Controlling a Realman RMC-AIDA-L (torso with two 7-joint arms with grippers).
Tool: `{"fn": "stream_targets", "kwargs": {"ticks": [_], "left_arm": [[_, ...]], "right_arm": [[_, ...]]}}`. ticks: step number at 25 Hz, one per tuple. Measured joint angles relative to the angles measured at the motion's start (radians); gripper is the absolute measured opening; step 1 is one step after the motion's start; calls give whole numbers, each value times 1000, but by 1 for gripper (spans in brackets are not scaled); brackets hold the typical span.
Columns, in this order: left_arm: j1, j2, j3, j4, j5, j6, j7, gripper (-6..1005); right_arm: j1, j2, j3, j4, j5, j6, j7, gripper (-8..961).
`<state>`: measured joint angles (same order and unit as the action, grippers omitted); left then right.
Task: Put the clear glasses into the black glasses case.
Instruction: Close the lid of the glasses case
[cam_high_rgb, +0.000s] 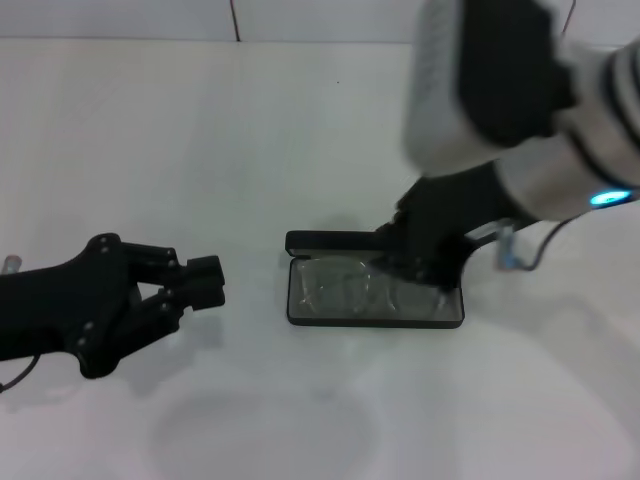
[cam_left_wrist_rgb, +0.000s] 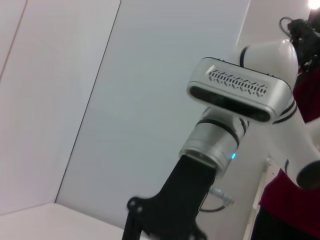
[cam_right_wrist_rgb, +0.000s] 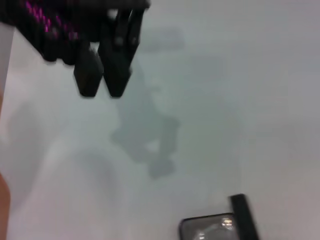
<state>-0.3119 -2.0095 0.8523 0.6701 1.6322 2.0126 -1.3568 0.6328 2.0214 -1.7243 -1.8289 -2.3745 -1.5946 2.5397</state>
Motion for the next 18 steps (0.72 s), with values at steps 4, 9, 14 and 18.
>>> {"fn": "stream_targets", "kwargs": {"ticks": [4, 9, 14, 18], "left_arm": [[-3, 0, -1, 2, -38, 0, -5, 129], [-36, -1, -12, 0, -78, -9, -11, 128], [-88, -17, -56, 10, -79, -82, -22, 129], [-157, -21, -54, 11, -65, -177, -79, 132]], "right_arm": [[-108, -4, 196, -100, 137, -50, -67, 211], [-224, -3, 574, -48, 496, -133, -215, 214], [-275, -4, 888, 142, 711, -234, -350, 216], [-295, -4, 1047, 345, 768, -289, -490, 218]]}}
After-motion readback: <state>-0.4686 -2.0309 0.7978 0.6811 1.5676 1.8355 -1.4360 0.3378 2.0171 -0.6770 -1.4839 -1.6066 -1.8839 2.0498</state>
